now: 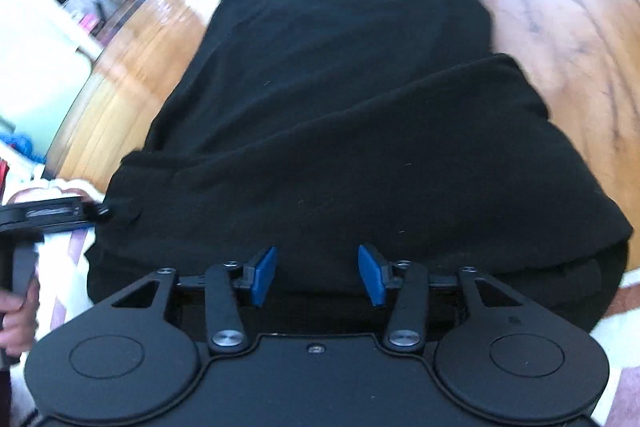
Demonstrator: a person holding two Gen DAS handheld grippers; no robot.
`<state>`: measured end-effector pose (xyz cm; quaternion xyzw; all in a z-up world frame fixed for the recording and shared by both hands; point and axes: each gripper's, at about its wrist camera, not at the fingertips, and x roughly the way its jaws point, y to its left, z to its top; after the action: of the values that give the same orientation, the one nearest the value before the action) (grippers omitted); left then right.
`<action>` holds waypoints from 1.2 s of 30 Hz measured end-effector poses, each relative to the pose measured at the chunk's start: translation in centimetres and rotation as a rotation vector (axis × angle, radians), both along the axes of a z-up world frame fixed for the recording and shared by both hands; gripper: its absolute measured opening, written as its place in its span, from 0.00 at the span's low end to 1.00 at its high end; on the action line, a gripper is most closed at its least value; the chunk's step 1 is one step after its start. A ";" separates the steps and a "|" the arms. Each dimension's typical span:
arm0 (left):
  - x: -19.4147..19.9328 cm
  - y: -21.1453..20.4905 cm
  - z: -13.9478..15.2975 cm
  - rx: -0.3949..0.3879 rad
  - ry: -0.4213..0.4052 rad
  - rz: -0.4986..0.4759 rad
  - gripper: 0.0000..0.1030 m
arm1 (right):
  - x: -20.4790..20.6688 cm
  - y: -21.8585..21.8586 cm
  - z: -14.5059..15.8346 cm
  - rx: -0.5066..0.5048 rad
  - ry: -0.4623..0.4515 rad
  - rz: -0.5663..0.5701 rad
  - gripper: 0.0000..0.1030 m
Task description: Fold clothes
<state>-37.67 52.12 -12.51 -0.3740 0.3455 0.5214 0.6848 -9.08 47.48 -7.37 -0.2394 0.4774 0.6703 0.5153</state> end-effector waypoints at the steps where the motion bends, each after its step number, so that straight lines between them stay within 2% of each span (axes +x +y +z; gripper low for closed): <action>1: 0.9 -0.3 0.5 0.042 0.057 -0.044 0.05 | -0.4 -0.1 0.1 0.004 -0.009 0.008 0.54; 3: 1.1 -1.2 2.3 0.143 0.069 -0.056 0.05 | -0.6 -0.3 0.3 0.011 -0.017 0.017 0.55; 5: 0.2 -1.6 3.9 0.210 0.098 -0.001 0.08 | -0.2 -0.5 0.4 0.006 0.009 0.001 0.55; 6: -0.2 -1.6 3.8 0.214 0.162 0.022 0.08 | 0.1 -0.5 0.4 0.002 0.028 -0.010 0.55; 8: -0.9 -1.6 3.6 0.221 0.289 0.069 0.17 | 0.4 -0.7 0.3 -0.011 0.067 -0.035 0.55; 9: -1.2 -1.5 3.5 0.221 0.348 0.093 0.34 | 0.6 -0.6 0.1 -0.017 0.089 -0.047 0.55; 10: -2.1 -1.1 2.7 0.144 0.320 0.134 0.51 | 0.9 -0.6 0.0 -0.024 0.110 -0.059 0.55; 11: -3.1 -0.6 1.9 0.067 0.291 0.174 0.56 | 0.5 -0.4 -0.4 -0.030 0.131 -0.072 0.55; 13: -4.8 -0.3 1.1 -0.043 0.157 0.233 0.57 | 0.9 -0.6 -0.4 -0.044 0.166 -0.095 0.55; 14: -5.1 -0.4 1.2 -0.067 0.099 0.242 0.60 | 1.1 -0.9 -0.2 -0.048 0.179 -0.106 0.55; 16: -6.0 -0.7 1.3 -0.097 0.002 0.259 0.87 | 1.7 -1.9 0.9 -0.041 0.201 -0.115 0.55; 18: -6.7 -1.1 1.6 -0.107 -0.050 0.281 0.98 | 2.6 -3.2 3.4 0.041 0.190 -0.104 0.56; 19: -6.8 -1.3 1.7 -0.113 -0.072 0.293 0.98 | 3.3 -3.7 4.6 0.084 0.166 -0.114 0.58; 21: -7.4 -1.9 1.8 -0.122 -0.123 0.303 0.98 | 5.6 -4.7 5.4 0.117 0.127 -0.204 0.67; 22: -7.7 -2.5 1.5 -0.131 -0.150 0.318 0.98 | 6.8 -5.2 5.8 0.132 0.107 -0.251 0.67; 25: -8.7 -3.9 0.4 -0.165 -0.237 0.368 0.98 | 10.5 -5.7 4.2 0.046 0.154 -0.425 0.67; 28: -9.8 -4.4 -1.0 -0.218 -0.333 0.426 0.98 | 13.8 -6.0 2.1 -0.056 0.298 -0.572 0.67; 30: -10.4 -4.5 -2.2 -0.266 -0.399 0.467 0.98 | 15.0 -6.2 1.3 -0.099 0.346 -0.635 0.67; 32: -10.7 -4.5 -3.4 -0.305 -0.499 0.481 0.98 | 15.4 -6.2 0.8 -0.122 0.372 -0.657 0.68; 34: -10.4 -4.1 -3.6 -0.296 -0.577 0.435 0.95 | 15.8 -6.3 -0.2 -0.171 0.404 -0.651 0.70; 35: -9.9 -4.0 -3.4 -0.276 -0.580 0.406 0.95 | 15.3 -5.7 -0.8 -0.213 0.412 -0.644 0.70; 36: -9.4 -3.9 -3.1 -0.264 -0.545 0.393 0.95 | 14.9 -5.2 -1.6 -0.270 0.408 -0.638 0.70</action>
<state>-47.10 48.22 -15.57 -0.6436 0.1361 0.4751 0.5844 5.80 42.27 -8.95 -0.0067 0.7042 0.4415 0.5560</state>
